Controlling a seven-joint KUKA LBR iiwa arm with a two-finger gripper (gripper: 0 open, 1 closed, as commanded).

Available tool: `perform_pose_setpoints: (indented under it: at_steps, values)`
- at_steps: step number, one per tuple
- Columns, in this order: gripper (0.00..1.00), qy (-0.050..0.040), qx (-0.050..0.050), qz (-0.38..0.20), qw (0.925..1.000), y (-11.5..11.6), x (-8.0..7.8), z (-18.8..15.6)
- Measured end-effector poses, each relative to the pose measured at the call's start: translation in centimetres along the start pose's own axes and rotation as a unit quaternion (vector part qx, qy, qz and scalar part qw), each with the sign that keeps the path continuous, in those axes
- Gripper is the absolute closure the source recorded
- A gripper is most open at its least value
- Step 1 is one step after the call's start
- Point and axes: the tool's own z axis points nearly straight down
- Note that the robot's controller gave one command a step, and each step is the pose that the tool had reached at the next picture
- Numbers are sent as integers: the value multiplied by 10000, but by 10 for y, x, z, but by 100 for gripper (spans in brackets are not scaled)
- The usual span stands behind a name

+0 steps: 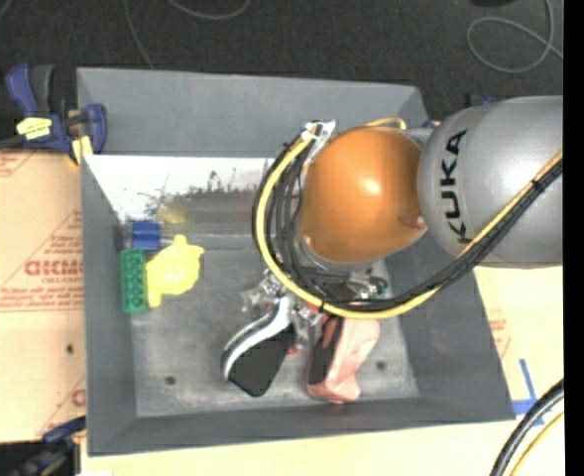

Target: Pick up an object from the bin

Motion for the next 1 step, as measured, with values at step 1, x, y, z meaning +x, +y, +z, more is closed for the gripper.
perform_pose_setpoints:
  at_steps: [1]
  values:
    - [100, 1, -2, 5, 10000, 0, 0, 0]
